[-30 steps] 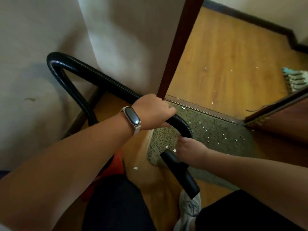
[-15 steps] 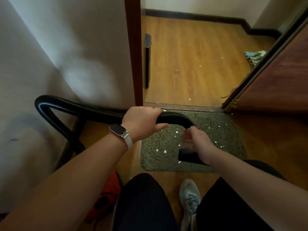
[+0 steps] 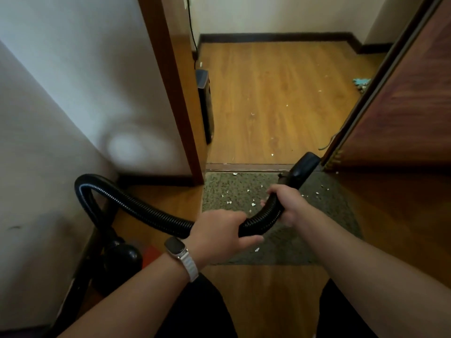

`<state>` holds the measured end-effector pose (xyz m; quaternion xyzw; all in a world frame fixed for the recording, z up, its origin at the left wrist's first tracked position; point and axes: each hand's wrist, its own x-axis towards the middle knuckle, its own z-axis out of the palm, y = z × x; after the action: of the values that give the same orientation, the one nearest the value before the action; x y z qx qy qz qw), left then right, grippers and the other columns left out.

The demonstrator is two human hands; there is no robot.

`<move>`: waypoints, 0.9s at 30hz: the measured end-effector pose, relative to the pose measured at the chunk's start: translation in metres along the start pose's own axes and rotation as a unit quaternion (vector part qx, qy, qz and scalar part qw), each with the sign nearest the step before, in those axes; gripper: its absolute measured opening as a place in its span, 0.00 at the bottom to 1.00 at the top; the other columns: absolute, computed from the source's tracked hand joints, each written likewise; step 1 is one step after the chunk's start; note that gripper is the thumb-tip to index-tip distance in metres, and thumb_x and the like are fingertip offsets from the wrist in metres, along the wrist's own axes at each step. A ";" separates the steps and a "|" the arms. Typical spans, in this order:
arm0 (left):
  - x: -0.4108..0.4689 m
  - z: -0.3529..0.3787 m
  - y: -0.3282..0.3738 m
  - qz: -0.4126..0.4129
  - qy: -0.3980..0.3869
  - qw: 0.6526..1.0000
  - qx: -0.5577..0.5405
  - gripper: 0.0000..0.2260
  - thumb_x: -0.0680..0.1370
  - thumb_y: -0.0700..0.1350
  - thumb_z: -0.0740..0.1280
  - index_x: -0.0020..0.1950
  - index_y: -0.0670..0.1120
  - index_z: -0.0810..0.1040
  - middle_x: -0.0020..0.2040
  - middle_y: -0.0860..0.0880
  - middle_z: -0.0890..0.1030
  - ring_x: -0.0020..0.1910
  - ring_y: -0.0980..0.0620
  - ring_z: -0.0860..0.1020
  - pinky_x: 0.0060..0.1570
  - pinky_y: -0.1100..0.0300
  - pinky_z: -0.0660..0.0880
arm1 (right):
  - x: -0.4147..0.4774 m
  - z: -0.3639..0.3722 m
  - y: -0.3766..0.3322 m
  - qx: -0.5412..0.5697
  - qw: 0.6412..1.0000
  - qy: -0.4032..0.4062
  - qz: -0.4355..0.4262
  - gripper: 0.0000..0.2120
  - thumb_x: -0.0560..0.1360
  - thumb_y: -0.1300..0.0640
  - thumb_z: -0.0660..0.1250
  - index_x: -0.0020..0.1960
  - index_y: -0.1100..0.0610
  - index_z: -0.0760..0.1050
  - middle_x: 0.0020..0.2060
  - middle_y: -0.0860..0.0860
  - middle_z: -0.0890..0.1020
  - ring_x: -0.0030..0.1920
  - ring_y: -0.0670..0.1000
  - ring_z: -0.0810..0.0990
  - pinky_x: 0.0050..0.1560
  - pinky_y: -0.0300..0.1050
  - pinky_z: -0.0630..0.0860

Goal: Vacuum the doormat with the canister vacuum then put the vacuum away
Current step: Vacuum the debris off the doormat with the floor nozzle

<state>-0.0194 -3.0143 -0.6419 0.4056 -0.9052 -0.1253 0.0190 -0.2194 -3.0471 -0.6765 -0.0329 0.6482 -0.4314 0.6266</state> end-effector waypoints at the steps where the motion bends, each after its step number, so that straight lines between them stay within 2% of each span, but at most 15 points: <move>1: 0.004 0.007 0.003 -0.002 -0.005 1.000 -0.012 0.22 0.75 0.71 0.58 0.48 0.53 0.76 0.36 0.55 0.77 0.34 0.58 0.75 0.35 0.60 0.76 | 0.011 -0.010 -0.001 -0.019 1.000 -0.002 0.007 0.14 0.76 0.64 0.66 0.60 0.66 0.70 0.42 0.59 0.77 0.38 0.55 0.80 0.37 0.49 0.79; 4: 0.016 0.033 0.012 -0.017 -0.018 0.999 -0.032 0.21 0.75 0.70 0.60 0.48 0.54 0.77 0.37 0.55 0.78 0.35 0.58 0.76 0.38 0.59 0.77 | 0.042 -0.031 0.002 -0.058 0.998 -0.004 0.012 0.07 0.75 0.66 0.65 0.53 0.66 0.71 0.37 0.58 0.75 0.34 0.54 0.77 0.37 0.49 0.78; 6: 0.022 0.059 0.016 -0.031 -0.033 0.998 -0.038 0.21 0.74 0.70 0.61 0.51 0.54 0.78 0.39 0.56 0.79 0.37 0.58 0.77 0.40 0.59 0.76 | 0.060 -0.042 0.007 -0.114 0.993 0.005 -0.010 0.08 0.73 0.67 0.65 0.52 0.65 0.71 0.36 0.58 0.75 0.30 0.54 0.76 0.34 0.46 0.77; 8: 0.024 0.087 0.020 -0.060 -0.056 0.995 -0.065 0.22 0.74 0.70 0.63 0.56 0.55 0.78 0.43 0.56 0.81 0.42 0.57 0.79 0.43 0.58 0.75 | 0.076 -0.051 0.010 -0.206 0.976 0.005 -0.065 0.11 0.70 0.64 0.67 0.52 0.62 0.72 0.40 0.59 0.77 0.33 0.55 0.77 0.36 0.46 0.76; 12: 0.039 0.130 0.036 -0.083 -0.113 0.984 -0.110 0.21 0.76 0.67 0.64 0.63 0.57 0.75 0.53 0.57 0.81 0.51 0.57 0.79 0.48 0.60 0.74 | 0.102 -0.073 0.002 -0.416 0.891 -0.004 -0.182 0.12 0.72 0.60 0.68 0.53 0.56 0.71 0.43 0.53 0.77 0.43 0.55 0.76 0.39 0.45 0.70; 16: 0.064 0.148 0.045 -0.078 -0.128 0.985 -0.084 0.21 0.77 0.66 0.63 0.64 0.56 0.74 0.55 0.56 0.80 0.54 0.55 0.78 0.51 0.58 0.74 | 0.122 -0.097 -0.014 -0.540 0.814 -0.010 -0.216 0.15 0.73 0.60 0.66 0.58 0.51 0.69 0.48 0.54 0.78 0.48 0.58 0.78 0.47 0.49 0.75; 18: 0.071 0.153 0.041 -0.058 -0.140 0.987 -0.052 0.22 0.77 0.67 0.62 0.65 0.56 0.74 0.57 0.56 0.80 0.55 0.54 0.78 0.52 0.57 0.73 | 0.130 -0.107 -0.020 -0.577 0.786 0.014 -0.222 0.16 0.74 0.61 0.65 0.60 0.51 0.68 0.50 0.55 0.79 0.47 0.58 0.77 0.46 0.50 0.76; 21: 0.078 0.158 0.023 -0.025 -0.125 0.992 0.005 0.23 0.75 0.69 0.59 0.60 0.55 0.75 0.52 0.55 0.81 0.50 0.53 0.80 0.50 0.55 0.76 | 0.144 -0.113 -0.028 -0.594 0.770 0.044 -0.229 0.18 0.74 0.61 0.65 0.62 0.52 0.68 0.50 0.55 0.78 0.46 0.58 0.77 0.45 0.50 0.76; 24: 0.076 0.171 0.004 0.019 -0.054 0.997 0.045 0.18 0.73 0.67 0.62 0.50 0.54 0.77 0.40 0.56 0.80 0.39 0.54 0.80 0.39 0.56 0.78 | 0.155 -0.112 -0.031 -0.600 0.764 0.049 -0.234 0.19 0.74 0.60 0.65 0.63 0.53 0.68 0.50 0.54 0.78 0.46 0.58 0.76 0.44 0.49 0.74; 27: 0.068 0.185 0.005 0.025 -0.018 0.999 0.024 0.16 0.71 0.66 0.66 0.42 0.54 0.76 0.33 0.56 0.78 0.31 0.56 0.78 0.30 0.61 0.75 | 0.157 -0.111 -0.029 -0.618 0.747 0.053 -0.239 0.17 0.74 0.59 0.65 0.62 0.52 0.69 0.48 0.53 0.77 0.46 0.57 0.77 0.45 0.49 0.75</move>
<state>-0.0939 -3.0227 -0.8242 0.3812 -0.9179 -0.1100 -0.0042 -0.3607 -3.0992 -0.7993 -0.5442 0.7761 -0.0726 0.3102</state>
